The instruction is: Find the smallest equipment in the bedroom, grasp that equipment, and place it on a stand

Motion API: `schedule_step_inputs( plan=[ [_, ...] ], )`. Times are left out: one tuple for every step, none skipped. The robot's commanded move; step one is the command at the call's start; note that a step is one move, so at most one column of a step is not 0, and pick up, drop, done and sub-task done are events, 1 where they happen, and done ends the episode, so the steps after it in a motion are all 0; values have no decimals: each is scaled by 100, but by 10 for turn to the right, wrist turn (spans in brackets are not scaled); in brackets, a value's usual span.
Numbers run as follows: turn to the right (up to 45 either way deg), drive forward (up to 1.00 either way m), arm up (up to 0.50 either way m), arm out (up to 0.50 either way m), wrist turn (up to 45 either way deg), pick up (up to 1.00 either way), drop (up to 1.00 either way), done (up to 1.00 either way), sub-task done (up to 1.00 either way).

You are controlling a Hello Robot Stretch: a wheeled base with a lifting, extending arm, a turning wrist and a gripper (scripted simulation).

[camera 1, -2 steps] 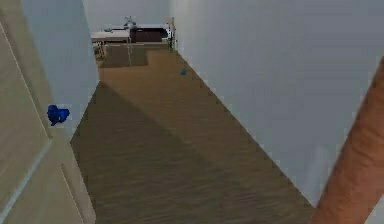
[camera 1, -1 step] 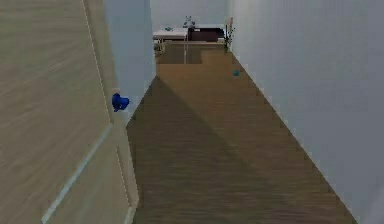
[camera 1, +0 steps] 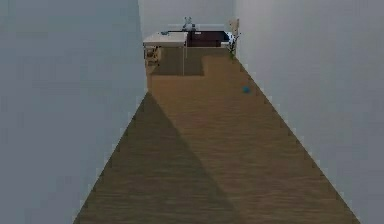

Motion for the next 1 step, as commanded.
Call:
schedule_step_inputs(
  plan=[
    [-60,0,0,0,0,0,0,0,0]
  ],
)
